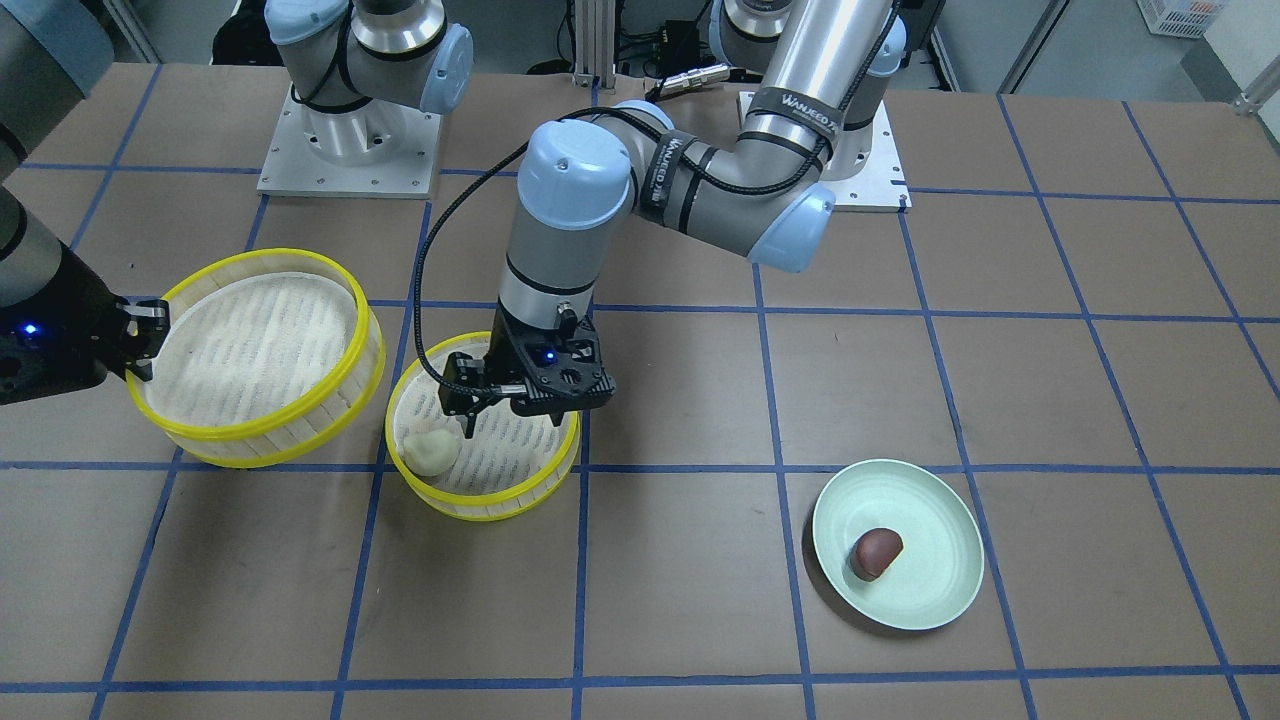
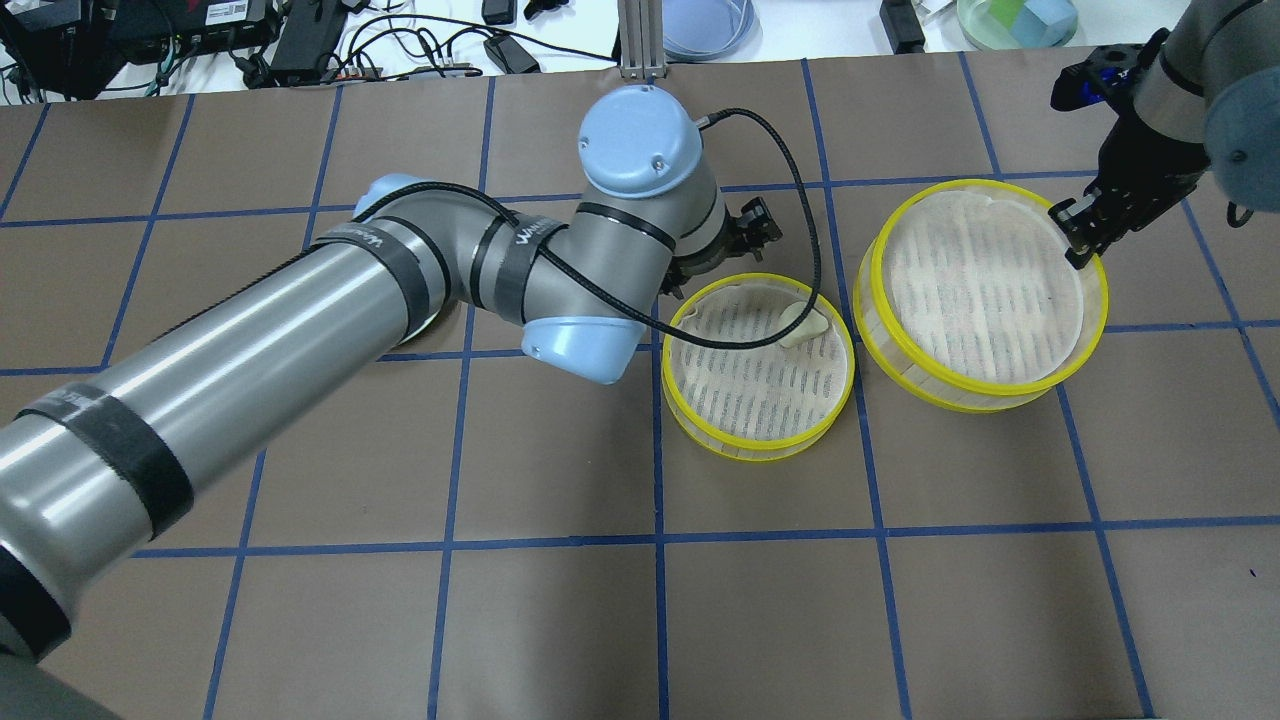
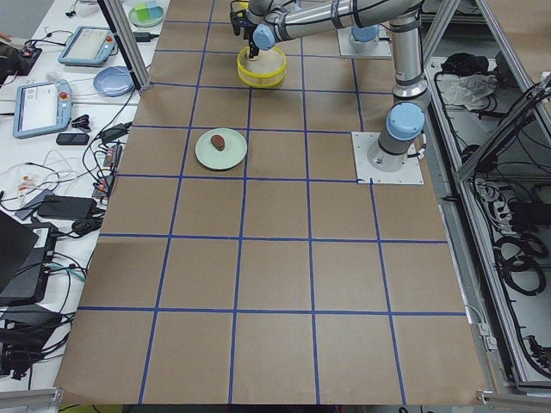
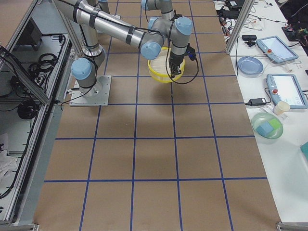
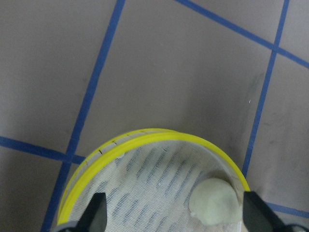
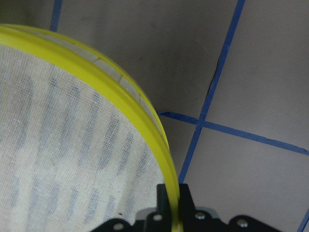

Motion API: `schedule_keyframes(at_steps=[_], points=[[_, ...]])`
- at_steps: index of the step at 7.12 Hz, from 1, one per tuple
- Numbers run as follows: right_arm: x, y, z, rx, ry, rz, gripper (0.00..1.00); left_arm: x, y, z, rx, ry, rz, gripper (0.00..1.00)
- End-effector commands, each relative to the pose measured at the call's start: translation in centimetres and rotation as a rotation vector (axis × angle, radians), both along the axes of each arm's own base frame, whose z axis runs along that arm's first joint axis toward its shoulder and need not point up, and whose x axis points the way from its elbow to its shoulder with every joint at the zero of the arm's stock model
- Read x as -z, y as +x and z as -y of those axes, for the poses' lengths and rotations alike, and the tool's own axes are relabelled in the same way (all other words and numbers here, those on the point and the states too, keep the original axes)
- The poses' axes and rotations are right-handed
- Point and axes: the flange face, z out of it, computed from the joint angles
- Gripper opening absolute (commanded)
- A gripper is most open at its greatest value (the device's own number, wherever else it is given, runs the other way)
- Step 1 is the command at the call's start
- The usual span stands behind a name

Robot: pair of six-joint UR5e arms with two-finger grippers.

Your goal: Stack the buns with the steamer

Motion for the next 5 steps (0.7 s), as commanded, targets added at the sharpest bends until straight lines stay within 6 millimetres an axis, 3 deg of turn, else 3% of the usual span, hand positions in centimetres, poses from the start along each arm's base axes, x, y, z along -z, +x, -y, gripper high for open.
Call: schedule_keyframes(at_steps=[1, 2, 3, 4, 5], points=[[0.4, 3.9, 0.1, 0.029, 0.002, -0.001, 0.00, -4.1, 9.9, 4.5, -0.022, -0.073, 0.032, 1.00], [1.3, 8.5, 0.3, 0.035, 0.011, -0.009, 0.00, -4.9, 14.8, 5.8, 0.033, -0.060, 0.087, 1.00], [3.2, 12.7, 0.6, 0.046, 0.028, -0.015, 0.00, -5.7, 21.6, 7.9, 0.014, -0.057, 0.118, 1.00], [5.2, 15.6, 1.0, 0.070, 0.036, -0.021, 0.00, -5.3, 28.6, 9.4, -0.022, -0.045, 0.129, 1.00], [6.3, 17.7, 1.0, 0.073, 0.036, -0.026, 0.00, -4.6, 33.9, 9.6, 0.032, 0.004, 0.166, 1.00]])
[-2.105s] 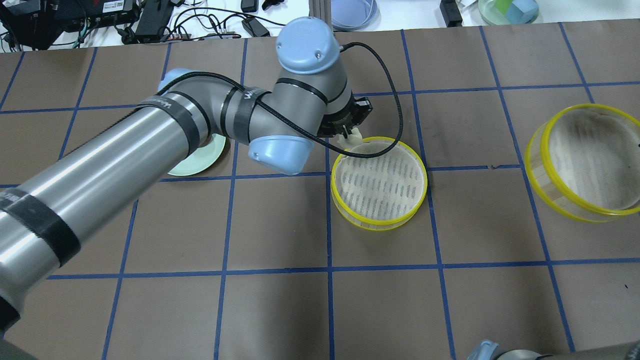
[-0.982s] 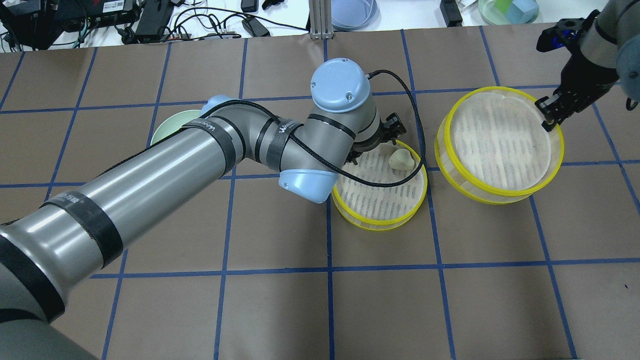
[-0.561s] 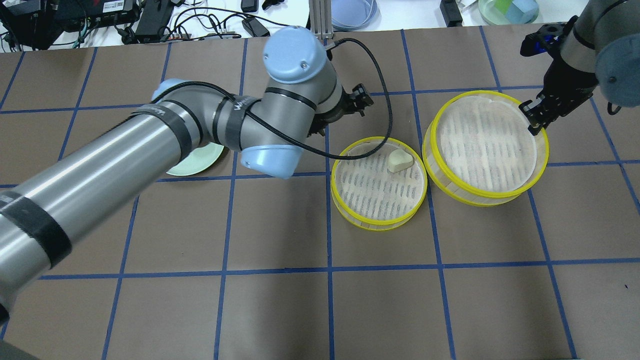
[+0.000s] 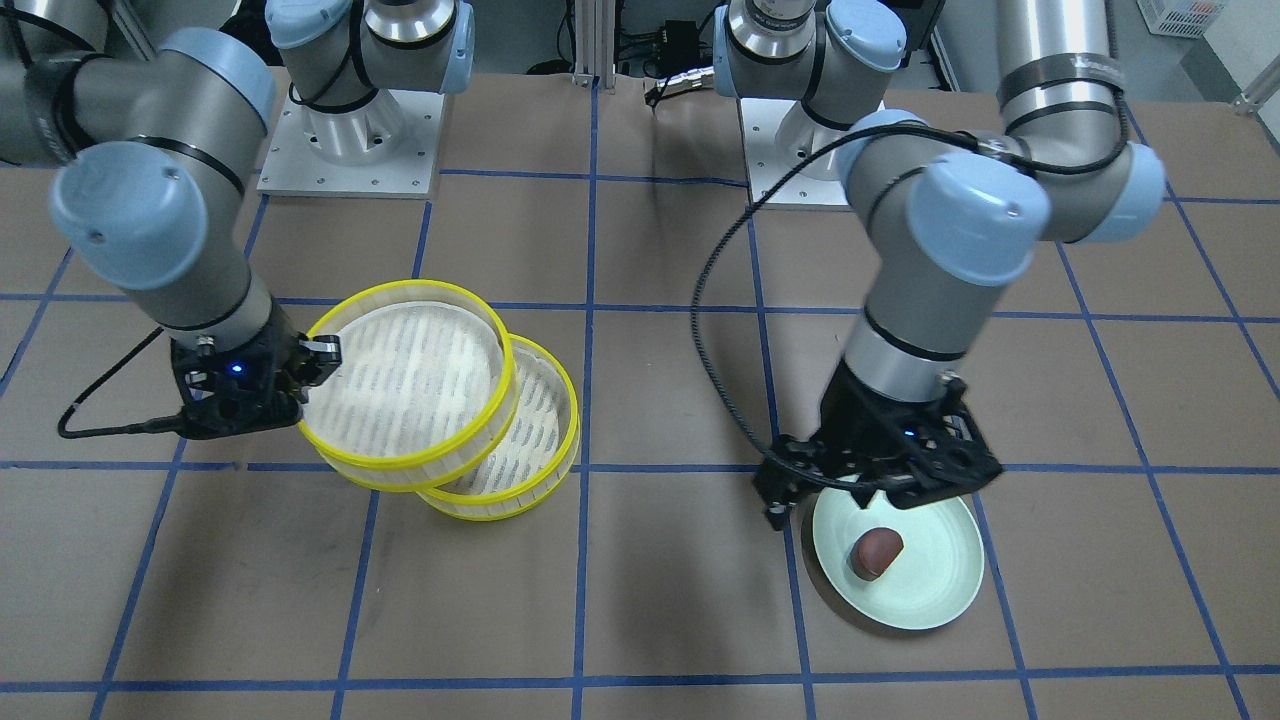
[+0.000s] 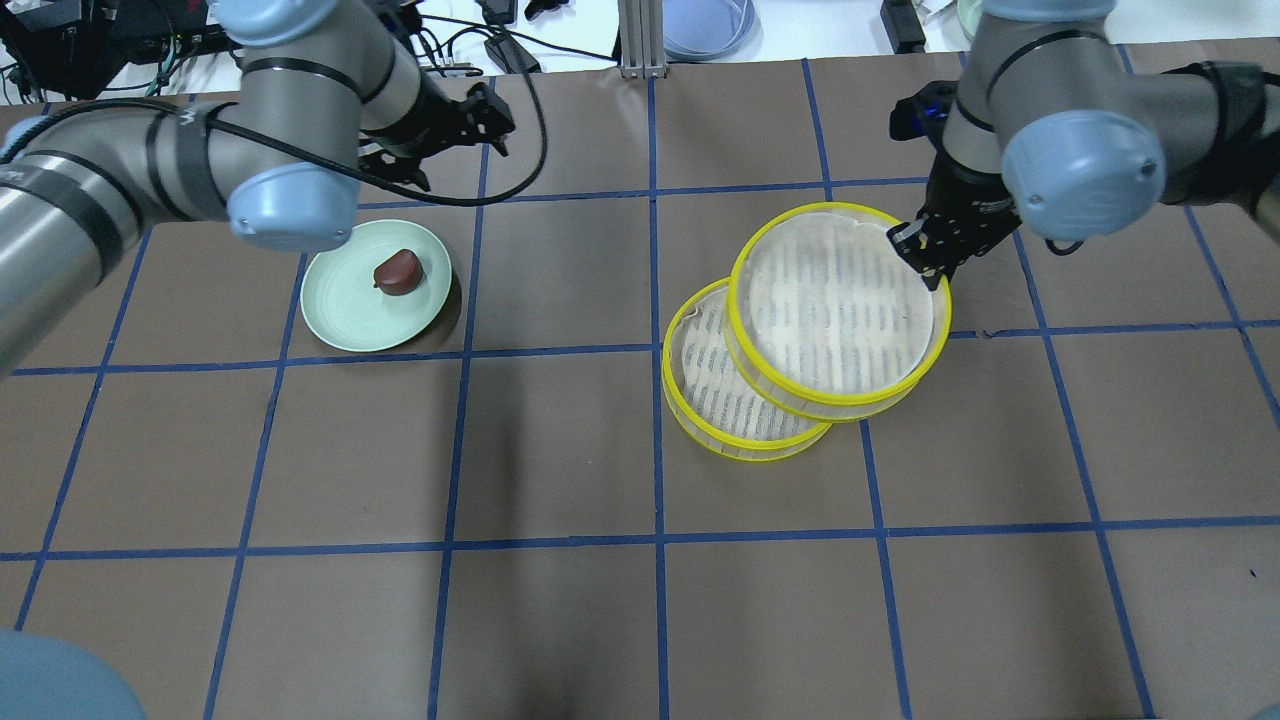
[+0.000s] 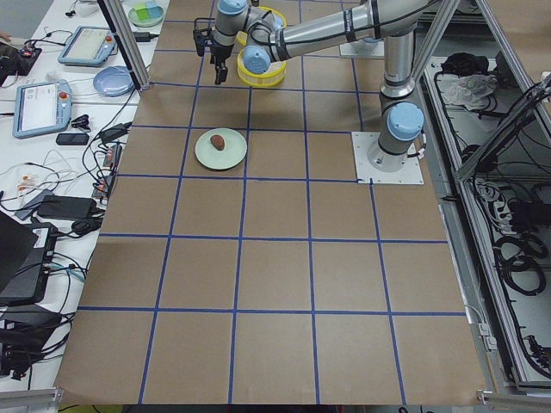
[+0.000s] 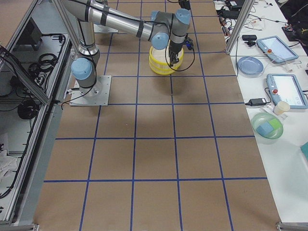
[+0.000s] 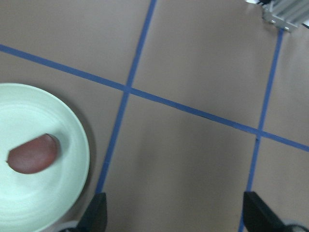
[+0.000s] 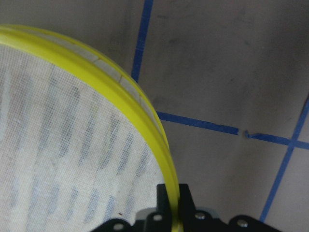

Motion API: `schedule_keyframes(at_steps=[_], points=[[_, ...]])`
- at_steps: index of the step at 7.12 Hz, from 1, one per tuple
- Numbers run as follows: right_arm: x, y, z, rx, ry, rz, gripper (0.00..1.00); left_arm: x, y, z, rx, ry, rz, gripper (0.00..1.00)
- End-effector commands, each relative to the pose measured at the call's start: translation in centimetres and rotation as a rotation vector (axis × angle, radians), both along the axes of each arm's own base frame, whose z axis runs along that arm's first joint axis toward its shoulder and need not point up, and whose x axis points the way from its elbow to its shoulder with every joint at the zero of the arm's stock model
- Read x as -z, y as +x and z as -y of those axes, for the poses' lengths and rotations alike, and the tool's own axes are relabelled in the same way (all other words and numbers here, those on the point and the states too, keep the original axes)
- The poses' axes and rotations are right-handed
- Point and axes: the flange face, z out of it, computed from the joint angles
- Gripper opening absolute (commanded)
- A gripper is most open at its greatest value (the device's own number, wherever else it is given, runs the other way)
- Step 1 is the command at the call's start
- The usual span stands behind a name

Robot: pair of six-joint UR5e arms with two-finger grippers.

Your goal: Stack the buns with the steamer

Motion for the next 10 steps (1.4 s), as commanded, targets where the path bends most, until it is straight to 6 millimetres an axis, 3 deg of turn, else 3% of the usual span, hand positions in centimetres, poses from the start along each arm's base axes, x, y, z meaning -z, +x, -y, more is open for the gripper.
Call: schedule_keyframes(at_steps=[1, 2, 4, 6, 10], points=[[2.5, 4.9, 0.0, 0.026, 0.001, -0.012, 0.00, 2.1, 11.3, 1.0, 0.080, 0.079, 0.063, 1.00], [3.0, 5.6, 0.3, 0.016, -0.012, -0.012, 0.00, 4.3, 13.7, 1.4, 0.078, 0.112, 0.061, 1.00], [4.1, 6.0, 0.4, -0.019, 0.001, -0.078, 0.00, 10.1, 14.0, 2.0, 0.067, 0.208, 0.030, 1.00], [4.7, 6.0, 0.1, -0.026, 0.013, -0.093, 0.00, 11.1, 14.0, 2.8, 0.036, 0.220, 0.018, 1.00], [4.9, 7.2, -0.1, -0.028, 0.013, -0.086, 0.00, 14.1, 14.2, 2.4, 0.026, 0.283, 0.045, 1.00]])
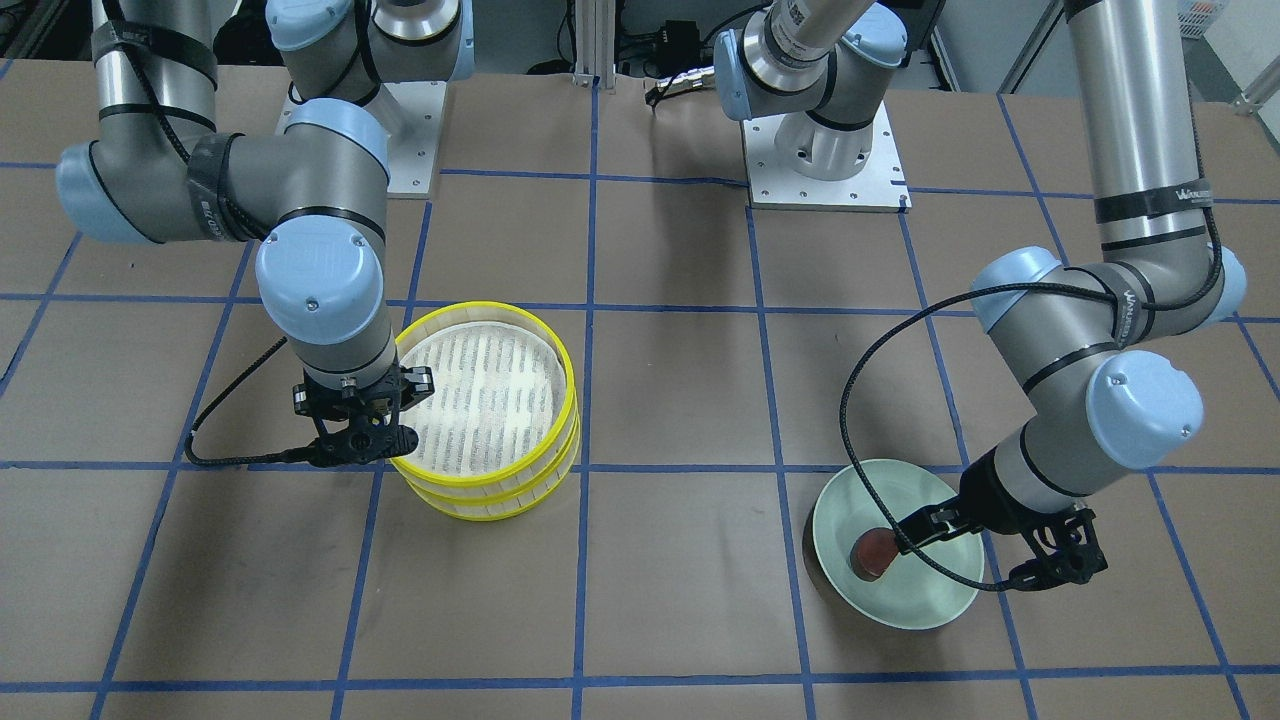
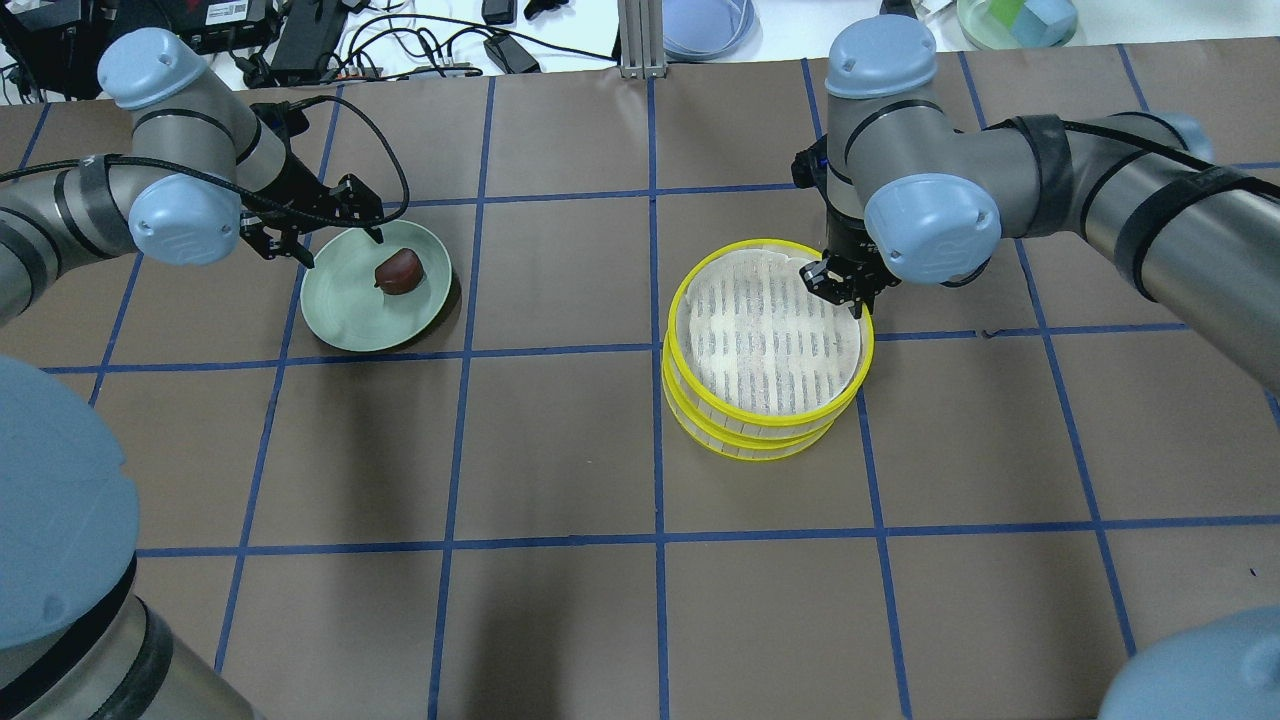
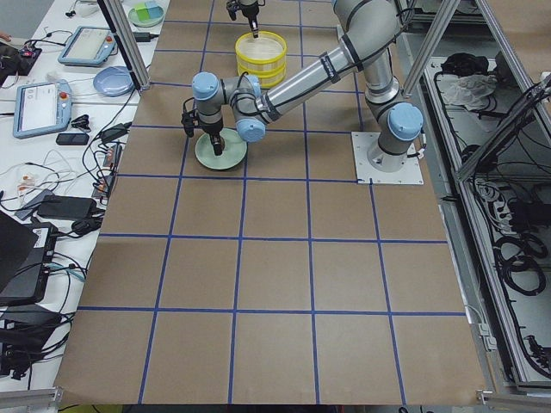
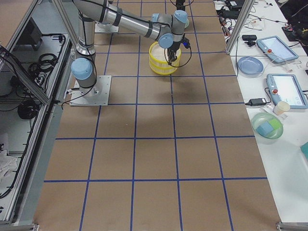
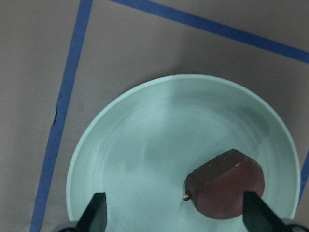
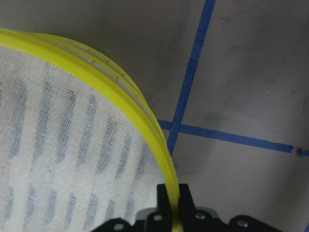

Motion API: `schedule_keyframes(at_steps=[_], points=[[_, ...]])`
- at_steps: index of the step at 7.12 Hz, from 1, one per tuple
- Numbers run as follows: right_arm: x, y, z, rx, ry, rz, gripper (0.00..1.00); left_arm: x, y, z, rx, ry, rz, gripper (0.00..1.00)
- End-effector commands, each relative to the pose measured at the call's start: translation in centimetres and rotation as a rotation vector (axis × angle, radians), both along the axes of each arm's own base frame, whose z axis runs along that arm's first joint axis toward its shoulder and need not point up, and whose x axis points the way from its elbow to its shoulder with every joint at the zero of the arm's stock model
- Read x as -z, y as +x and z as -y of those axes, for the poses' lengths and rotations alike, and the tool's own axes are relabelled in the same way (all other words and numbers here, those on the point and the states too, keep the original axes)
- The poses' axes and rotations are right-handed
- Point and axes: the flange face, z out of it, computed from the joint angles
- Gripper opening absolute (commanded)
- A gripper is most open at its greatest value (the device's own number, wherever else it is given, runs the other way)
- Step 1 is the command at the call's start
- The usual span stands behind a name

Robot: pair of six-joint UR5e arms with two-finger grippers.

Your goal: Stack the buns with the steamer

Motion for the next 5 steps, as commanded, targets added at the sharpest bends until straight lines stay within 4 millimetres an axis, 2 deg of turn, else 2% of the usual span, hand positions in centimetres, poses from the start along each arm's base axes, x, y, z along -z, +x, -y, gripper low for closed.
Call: schedule_keyframes(at_steps=[1, 2, 3, 4, 5], points=[[0.0, 0.5, -0.1, -0.006, -0.001, 0.001, 0.00, 1.0, -0.4, 0.0, -0.013, 0.019, 0.000, 1.00], [0.1, 0.5, -0.1, -0.006, 0.001, -0.001, 0.00, 1.6, -1.4, 0.1, -0.001, 0.030, 0.006, 1.00], [0.4, 0.5, -0.1, -0.008, 0.005, -0.004, 0.42, 2.3, -1.9, 0.2, 0.008, 0.041, 0.006, 1.00], [0.3, 0.5, 0.0, -0.006, -0.001, 0.001, 0.99, 2.5, -2.1, 0.1, -0.001, 0.043, -0.005, 1.00], [-1.0, 0.5, 0.2, -0.003, -0.033, 0.005, 1.00, 2.8, -2.9, 0.1, -0.016, 0.052, -0.008, 1.00]])
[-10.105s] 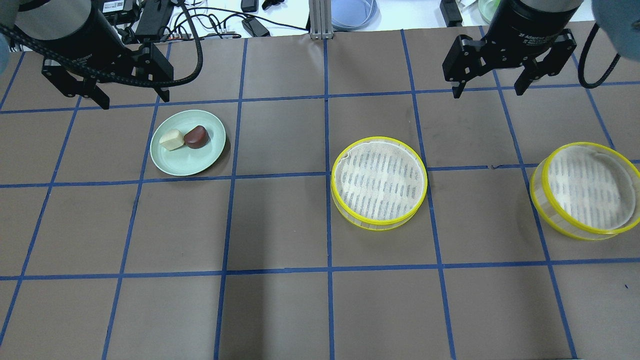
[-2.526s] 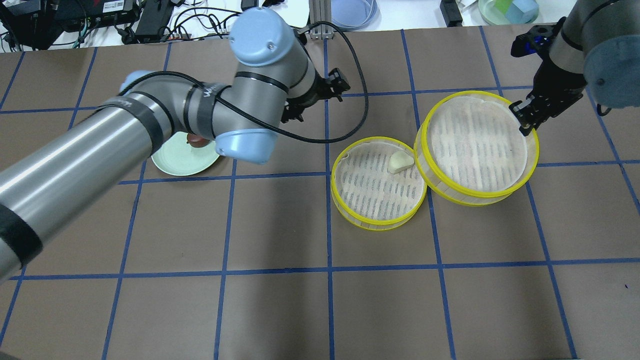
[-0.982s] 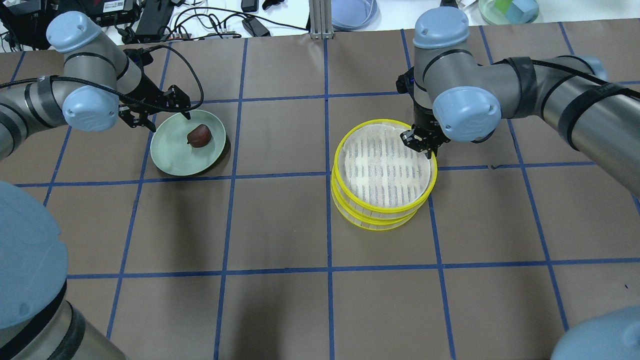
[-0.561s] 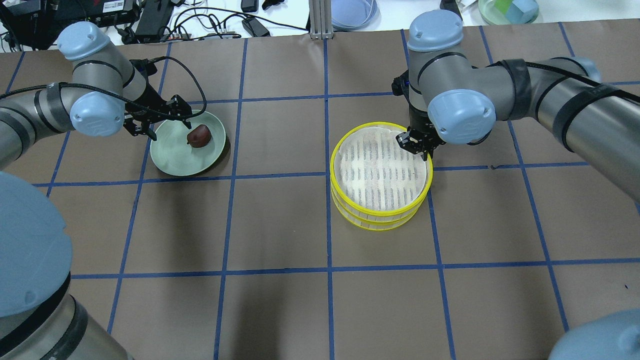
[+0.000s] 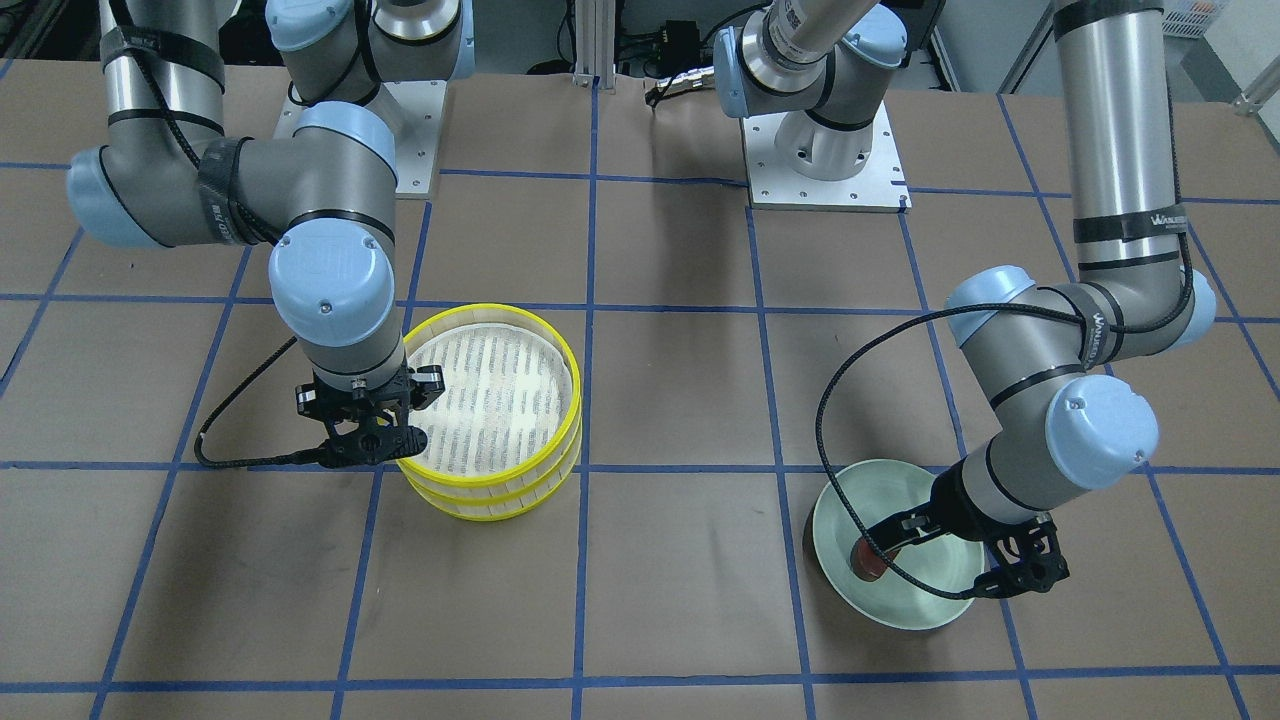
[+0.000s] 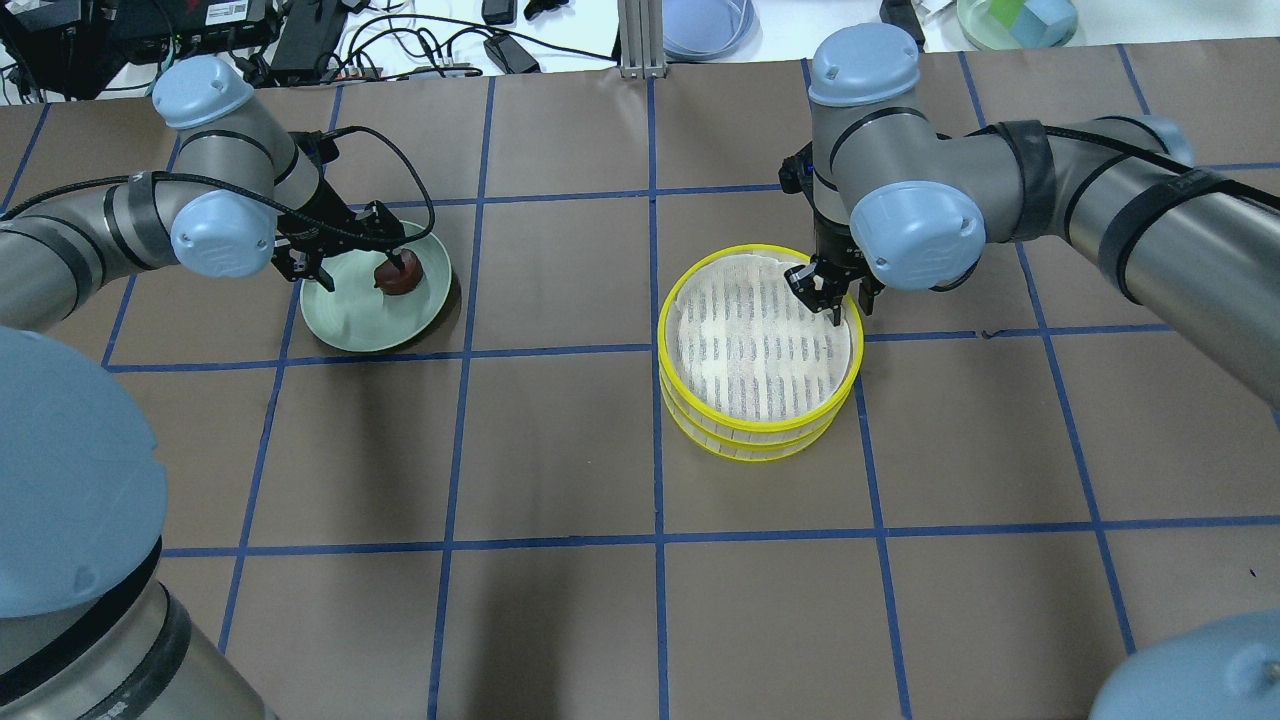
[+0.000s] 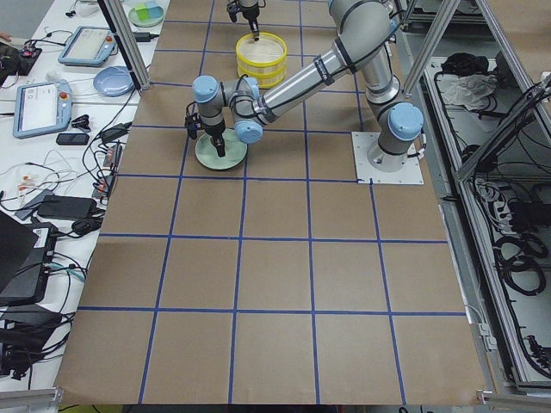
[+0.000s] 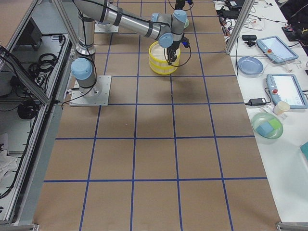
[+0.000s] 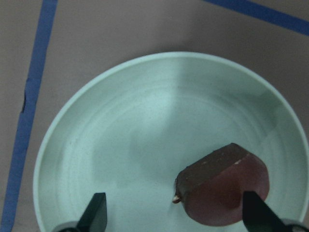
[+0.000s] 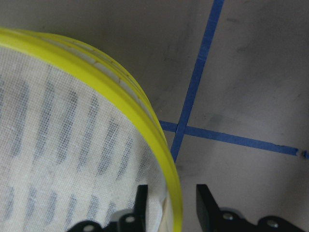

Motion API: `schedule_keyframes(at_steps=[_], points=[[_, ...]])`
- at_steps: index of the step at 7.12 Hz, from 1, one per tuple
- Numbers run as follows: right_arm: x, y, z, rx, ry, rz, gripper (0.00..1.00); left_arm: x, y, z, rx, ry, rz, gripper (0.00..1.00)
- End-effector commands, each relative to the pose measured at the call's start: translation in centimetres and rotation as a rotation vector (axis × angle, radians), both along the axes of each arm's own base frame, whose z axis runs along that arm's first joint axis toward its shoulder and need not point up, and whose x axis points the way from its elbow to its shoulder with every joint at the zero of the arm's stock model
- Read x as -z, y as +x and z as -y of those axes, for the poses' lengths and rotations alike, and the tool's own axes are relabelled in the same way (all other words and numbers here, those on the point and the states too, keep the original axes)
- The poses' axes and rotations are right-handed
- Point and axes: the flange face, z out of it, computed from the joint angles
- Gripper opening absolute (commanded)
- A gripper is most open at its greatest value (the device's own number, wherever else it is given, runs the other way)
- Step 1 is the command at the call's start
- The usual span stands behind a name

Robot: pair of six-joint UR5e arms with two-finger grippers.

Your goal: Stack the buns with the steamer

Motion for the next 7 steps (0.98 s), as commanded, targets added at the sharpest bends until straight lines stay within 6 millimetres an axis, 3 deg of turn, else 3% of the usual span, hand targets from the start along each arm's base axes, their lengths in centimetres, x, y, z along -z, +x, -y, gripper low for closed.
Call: schedule_keyframes(at_steps=[1, 2, 3, 4, 5, 6, 7], points=[[-4.6, 0.1, 0.4, 0.009, -0.114, 0.022, 1.00, 0.5, -2.7, 0.1, -0.006, 0.008, -0.006, 1.00], [-9.3, 0.0, -0.4, 0.038, -0.192, 0.100, 1.00, 0.2, -3.0, 0.1, -0.013, 0.005, -0.006, 1.00], [-14.2, 0.0, -2.0, 0.038, -0.259, 0.135, 1.00, 0.6, -3.3, 0.2, -0.014, 0.006, -0.033, 0.94], [-19.3, -0.2, -3.6, 0.074, -0.288, 0.141, 1.00, 1.3, -3.5, 0.2, -0.007, 0.012, -0.058, 0.71], [-24.6, -0.5, -4.7, 0.091, -0.301, 0.143, 1.00, 2.2, -3.4, 0.2, 0.019, 0.020, -0.054, 0.26], [-27.8, -0.7, -5.4, 0.143, -0.298, 0.145, 1.00, 2.6, -3.3, 0.2, 0.033, 0.023, -0.054, 0.20], [-27.3, -0.8, -5.3, 0.168, -0.273, 0.132, 1.00, 2.2, -3.2, 0.3, 0.033, 0.016, -0.048, 0.04]])
